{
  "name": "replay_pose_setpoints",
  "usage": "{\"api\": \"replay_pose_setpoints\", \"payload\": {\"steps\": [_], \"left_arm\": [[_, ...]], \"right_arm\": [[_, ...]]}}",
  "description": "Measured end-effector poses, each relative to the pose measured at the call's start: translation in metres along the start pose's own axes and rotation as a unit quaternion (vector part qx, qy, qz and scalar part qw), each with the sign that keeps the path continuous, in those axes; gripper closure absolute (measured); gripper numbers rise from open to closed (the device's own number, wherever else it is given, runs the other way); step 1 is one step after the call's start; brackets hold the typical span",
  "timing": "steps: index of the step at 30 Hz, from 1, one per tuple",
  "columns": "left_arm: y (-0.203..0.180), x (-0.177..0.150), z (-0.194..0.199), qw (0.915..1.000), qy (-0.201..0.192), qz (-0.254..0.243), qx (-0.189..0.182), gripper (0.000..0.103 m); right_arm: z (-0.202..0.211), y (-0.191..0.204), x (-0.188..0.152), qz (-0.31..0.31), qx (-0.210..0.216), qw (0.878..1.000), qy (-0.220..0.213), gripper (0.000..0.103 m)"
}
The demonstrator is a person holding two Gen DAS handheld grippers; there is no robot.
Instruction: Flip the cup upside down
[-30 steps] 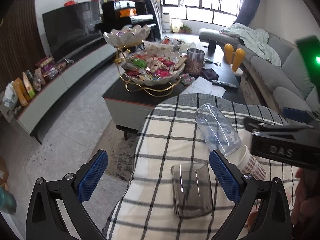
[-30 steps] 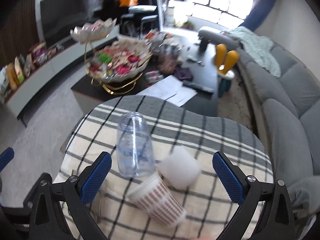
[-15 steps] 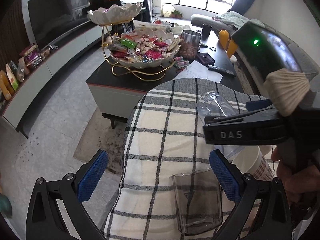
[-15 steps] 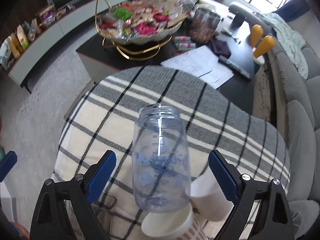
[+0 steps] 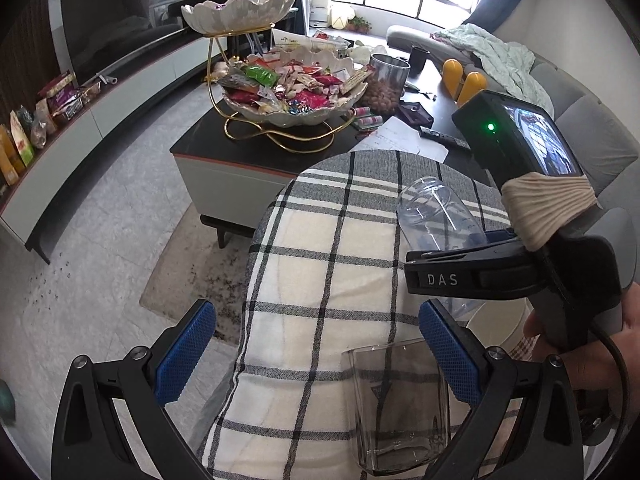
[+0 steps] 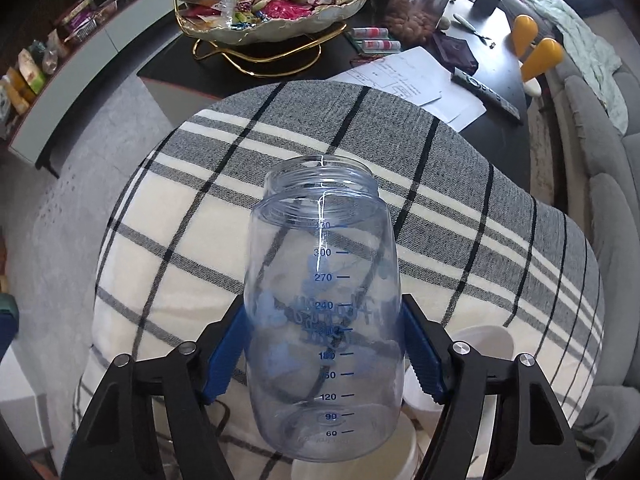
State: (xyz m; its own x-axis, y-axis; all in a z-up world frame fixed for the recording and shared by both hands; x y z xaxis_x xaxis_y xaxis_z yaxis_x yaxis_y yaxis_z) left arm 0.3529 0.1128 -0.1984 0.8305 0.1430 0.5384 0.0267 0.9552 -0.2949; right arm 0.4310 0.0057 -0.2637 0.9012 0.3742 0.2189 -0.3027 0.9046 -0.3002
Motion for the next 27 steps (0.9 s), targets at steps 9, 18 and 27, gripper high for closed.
{"api": "replay_pose_setpoints", "payload": {"steps": [9,18,27], "left_arm": [[-0.007,0.003,0.03,0.9998,-0.019,-0.002,-0.002,0.0],[-0.027,-0.009,0.107,0.998,-0.054,-0.031,-0.008,0.0],[-0.029,-0.06,0.158,0.9968,-0.062,-0.051,0.003,0.0]], "right_arm": [[0.053,-0.019,0.001,-0.036,0.0,0.998,-0.049,0.031],[0.125,-0.041,-0.057,-0.106,0.039,0.992,-0.058,0.031],[0.139,-0.035,-0.167,-0.199,0.086,0.976,-0.01,0.031]]}}
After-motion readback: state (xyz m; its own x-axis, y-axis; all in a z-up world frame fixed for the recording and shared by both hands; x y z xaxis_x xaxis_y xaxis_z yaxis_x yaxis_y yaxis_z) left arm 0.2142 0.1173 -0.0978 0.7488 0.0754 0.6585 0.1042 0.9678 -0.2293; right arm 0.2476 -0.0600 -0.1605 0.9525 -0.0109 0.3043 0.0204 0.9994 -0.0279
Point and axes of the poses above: each gripper's, at about its wrist camera, not at the fingertips, and z roughly against the way its jaws point, y to its left, x to its top, the point moved 10 cm from there along -z, roughly the way its jaws point, and after that the axes turned 14 degrees about -x, right-handed, at the moved point
